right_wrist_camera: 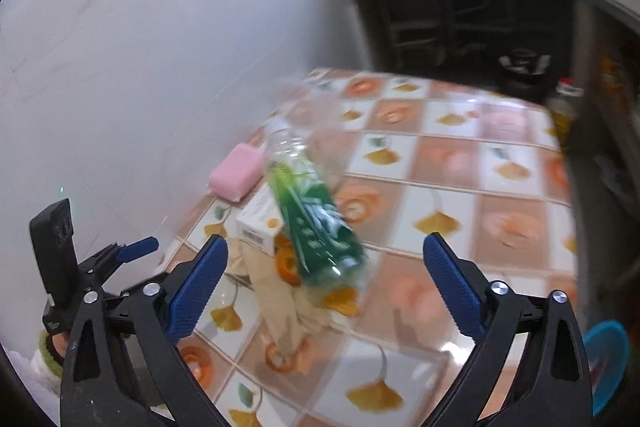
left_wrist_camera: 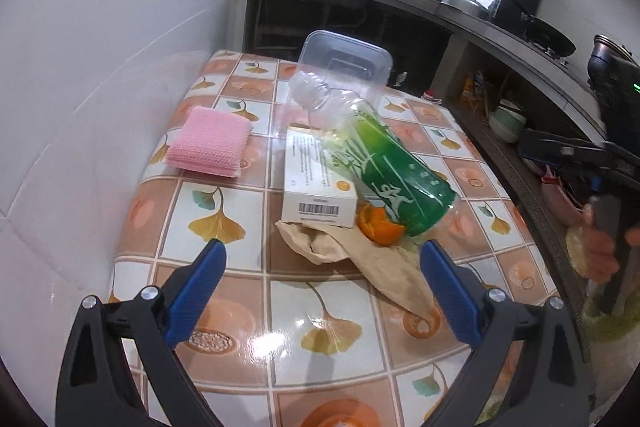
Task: Collect trash
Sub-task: 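Grasp the green bottle with the right gripper while the left gripper grasps the white medicine box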
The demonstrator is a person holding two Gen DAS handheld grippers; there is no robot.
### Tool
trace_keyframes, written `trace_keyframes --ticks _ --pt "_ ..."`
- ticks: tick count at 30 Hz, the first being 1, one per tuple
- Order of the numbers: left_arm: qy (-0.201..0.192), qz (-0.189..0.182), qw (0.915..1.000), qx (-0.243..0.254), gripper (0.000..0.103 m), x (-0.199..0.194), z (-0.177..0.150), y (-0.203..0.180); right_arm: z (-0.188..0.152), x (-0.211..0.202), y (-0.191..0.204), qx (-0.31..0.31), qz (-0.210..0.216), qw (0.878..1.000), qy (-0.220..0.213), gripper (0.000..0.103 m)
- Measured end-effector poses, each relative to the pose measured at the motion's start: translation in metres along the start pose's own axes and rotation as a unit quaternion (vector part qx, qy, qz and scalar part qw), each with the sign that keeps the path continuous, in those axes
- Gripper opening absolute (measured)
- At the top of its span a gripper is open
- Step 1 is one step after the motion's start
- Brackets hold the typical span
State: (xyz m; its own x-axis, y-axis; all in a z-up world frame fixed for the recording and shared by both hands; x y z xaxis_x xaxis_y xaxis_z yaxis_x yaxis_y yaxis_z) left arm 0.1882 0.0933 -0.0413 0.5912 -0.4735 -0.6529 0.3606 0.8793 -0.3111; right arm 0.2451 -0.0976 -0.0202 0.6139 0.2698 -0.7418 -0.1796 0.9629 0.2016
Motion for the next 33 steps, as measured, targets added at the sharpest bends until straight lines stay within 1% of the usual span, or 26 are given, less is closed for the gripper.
trace_keyframes --ticks 3,5,10,12,13,14,19,23,25,26,27,30,33 --pt "-0.001 0.0 1.0 -0.008 0.095 0.004 0.004 0.007 0.01 0.04 0.012 -0.02 -0.003 0.999 0.036 0.082" --pt "0.002 0.002 0.9999 -0.01 0.095 0.006 0.005 0.01 0.015 0.065 0.018 -0.025 0.0 0.998 0.062 0.079" --pt "0.007 0.006 0.9997 -0.023 0.095 0.01 0.005 0.022 0.019 0.098 0.031 -0.047 0.012 0.994 0.099 0.079" --pt "0.01 0.008 0.9995 -0.028 0.095 0.012 0.006 0.027 0.019 0.107 0.037 -0.063 0.005 0.992 0.109 0.078" --pt "0.01 0.009 0.9995 -0.029 0.095 0.012 0.007 0.028 0.02 0.11 0.038 -0.068 0.003 0.991 0.111 0.077" --pt "0.011 0.009 0.9994 -0.031 0.095 0.013 0.008 0.03 0.019 0.114 0.04 -0.076 -0.001 0.99 0.116 0.073" --pt "0.01 0.012 0.9994 -0.033 0.095 0.016 0.014 0.035 0.02 0.12 0.047 -0.094 0.003 0.988 0.121 0.067" --pt "0.01 0.013 0.9993 -0.034 0.095 0.02 0.018 0.034 0.017 0.118 0.051 -0.127 -0.017 0.984 0.122 0.067" --pt "0.01 0.012 0.9993 -0.035 0.095 0.021 0.018 0.033 0.015 0.125 0.052 -0.142 -0.025 0.982 0.125 0.067" --pt "0.009 0.012 0.9992 -0.036 0.095 0.021 0.019 0.033 0.013 0.129 0.052 -0.147 -0.027 0.981 0.126 0.063" --pt "0.009 0.012 0.9992 -0.036 0.095 0.021 0.019 0.032 0.012 0.129 0.052 -0.148 -0.024 0.981 0.126 0.059" --pt "0.008 0.014 0.9992 -0.037 0.095 0.022 0.019 0.032 0.014 0.125 0.049 -0.148 -0.031 0.982 0.115 0.059" --pt "0.01 0.016 0.9991 -0.038 0.095 0.024 0.02 0.034 0.015 0.116 0.043 -0.132 -0.027 0.986 0.101 0.058"
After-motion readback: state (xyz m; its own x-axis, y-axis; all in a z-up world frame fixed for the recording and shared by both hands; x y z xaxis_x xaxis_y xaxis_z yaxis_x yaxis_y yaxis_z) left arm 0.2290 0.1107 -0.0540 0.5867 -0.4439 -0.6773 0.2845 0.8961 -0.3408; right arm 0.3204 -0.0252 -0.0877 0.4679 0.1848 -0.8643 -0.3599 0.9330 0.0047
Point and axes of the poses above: each gripper's, at about its wrist camera, not at the fingertips, and x roughly the way its jaws point, y to its left, z to its top, the point moved 9 cm from there along x, roughly the way its jaws point, and after that the axes turned 10 degrees about -z, right-handed, at the moved point
